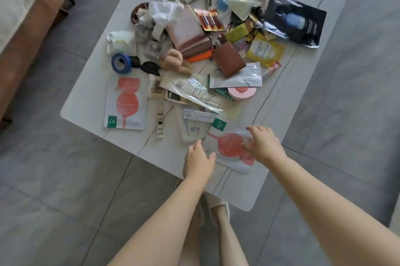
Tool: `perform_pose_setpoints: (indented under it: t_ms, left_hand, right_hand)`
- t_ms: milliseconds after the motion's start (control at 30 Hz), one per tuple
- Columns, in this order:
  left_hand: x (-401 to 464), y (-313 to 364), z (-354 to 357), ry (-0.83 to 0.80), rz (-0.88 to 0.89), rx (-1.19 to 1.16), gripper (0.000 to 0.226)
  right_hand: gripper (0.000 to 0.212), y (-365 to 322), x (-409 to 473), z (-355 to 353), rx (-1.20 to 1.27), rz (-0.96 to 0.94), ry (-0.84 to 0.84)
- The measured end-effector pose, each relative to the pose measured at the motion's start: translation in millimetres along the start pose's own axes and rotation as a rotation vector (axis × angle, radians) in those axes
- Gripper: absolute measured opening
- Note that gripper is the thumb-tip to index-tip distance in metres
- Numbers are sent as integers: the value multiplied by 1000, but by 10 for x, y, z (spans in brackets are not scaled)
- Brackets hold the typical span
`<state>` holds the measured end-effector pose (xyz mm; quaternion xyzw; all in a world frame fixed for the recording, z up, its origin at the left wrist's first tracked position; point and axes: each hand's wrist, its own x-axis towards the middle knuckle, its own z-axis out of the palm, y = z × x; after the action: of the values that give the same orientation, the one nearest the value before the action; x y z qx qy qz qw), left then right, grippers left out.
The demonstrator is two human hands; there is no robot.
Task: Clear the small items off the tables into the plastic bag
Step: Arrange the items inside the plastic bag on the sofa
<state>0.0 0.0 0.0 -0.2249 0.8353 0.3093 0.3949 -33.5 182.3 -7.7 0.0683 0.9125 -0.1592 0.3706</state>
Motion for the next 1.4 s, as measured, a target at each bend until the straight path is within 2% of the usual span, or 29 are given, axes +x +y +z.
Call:
perform_pose_setpoints:
  t_ms: [233, 367, 433, 500, 533, 567, 633, 700, 867, 967, 1000, 1067, 1133, 1400]
  left_hand:
    - [282, -69, 180, 33, -137, -120, 56]
    - [312, -98, 201, 74, -159, -94, 21]
    - [290, -107, 176, 89, -148, -111, 13]
    - [267, -112, 102, 79, -127, -188, 14]
    - [250, -104, 38, 64, -124, -255, 14]
    - [226, -93, -41, 51, -125, -336, 15]
    - [163, -64, -215, 41, -141, -491, 19]
    - [74, -28, -399, 47, -151, -579, 18]
    - [-217, 44, -899, 111, -202, -862, 10]
    - [-431, 77, -1211, 120, -182, -936, 5]
    - [-502, 83, -1300, 116, -171, -947, 2]
    - [-634, 76, -1434, 108, -150, -961, 2]
    - [-732, 32, -1517, 103, -143, -950, 3]
    - [-710, -388, -1807, 216, -208, -894, 9]
  right_hand:
    - [55, 107, 273, 205, -51, 19, 36]
    - [49, 120, 321, 212, -28, 32, 44]
    - [41, 102, 312, 146, 14, 36, -18]
    - [22, 58, 271, 38, 44, 21, -77]
    - [11, 37, 251, -16, 78, 23, -91]
    - [9, 8, 222, -78, 141, 23, -98]
    - [28, -65, 150, -185, 300, 12, -112]
    - [35, -177, 64, -300, 436, 4, -121]
    - [21, -577, -239, -591, 686, -7, -118]
    - [12, -855, -455, -760, 851, -8, -132]
    - [14, -955, -522, -806, 908, -6, -142]
    - [31, -1131, -633, -855, 985, -2, -137]
    - [32, -1282, -717, -863, 997, 16, -134]
    - [6, -1788, -783, -582, 807, 37, -133]
